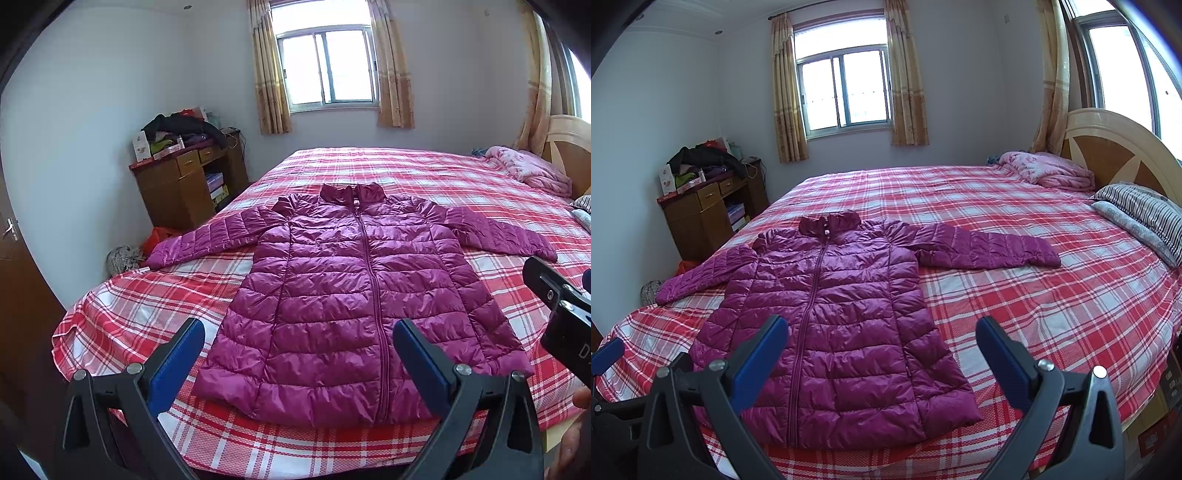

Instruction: Fold large clothes

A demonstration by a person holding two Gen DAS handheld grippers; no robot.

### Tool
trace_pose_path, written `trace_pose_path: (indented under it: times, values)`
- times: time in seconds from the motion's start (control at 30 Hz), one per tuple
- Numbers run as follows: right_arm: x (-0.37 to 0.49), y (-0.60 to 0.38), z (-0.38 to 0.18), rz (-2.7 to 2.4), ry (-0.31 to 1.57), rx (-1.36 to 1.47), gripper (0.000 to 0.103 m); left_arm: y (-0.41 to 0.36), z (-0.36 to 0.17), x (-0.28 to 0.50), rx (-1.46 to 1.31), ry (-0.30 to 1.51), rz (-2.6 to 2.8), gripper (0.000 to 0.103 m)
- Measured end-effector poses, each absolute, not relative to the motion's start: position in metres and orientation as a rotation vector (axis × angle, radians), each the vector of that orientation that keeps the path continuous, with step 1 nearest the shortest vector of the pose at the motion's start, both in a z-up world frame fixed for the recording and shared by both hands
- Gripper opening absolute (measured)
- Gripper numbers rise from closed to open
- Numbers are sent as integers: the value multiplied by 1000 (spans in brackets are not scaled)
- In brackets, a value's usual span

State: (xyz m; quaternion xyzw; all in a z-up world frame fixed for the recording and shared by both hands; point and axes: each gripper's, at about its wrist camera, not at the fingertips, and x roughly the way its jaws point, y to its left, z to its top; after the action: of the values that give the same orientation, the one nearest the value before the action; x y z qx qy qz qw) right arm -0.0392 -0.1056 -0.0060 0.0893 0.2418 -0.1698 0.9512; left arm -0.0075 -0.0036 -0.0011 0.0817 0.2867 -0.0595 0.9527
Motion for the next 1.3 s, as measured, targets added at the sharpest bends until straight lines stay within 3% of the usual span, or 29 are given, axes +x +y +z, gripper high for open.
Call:
trace_pose_path:
  times: [1.3]
  values:
    - [-38,-103,-7,-334,512,196,103,-4,-2,-9,159,594,-128,102]
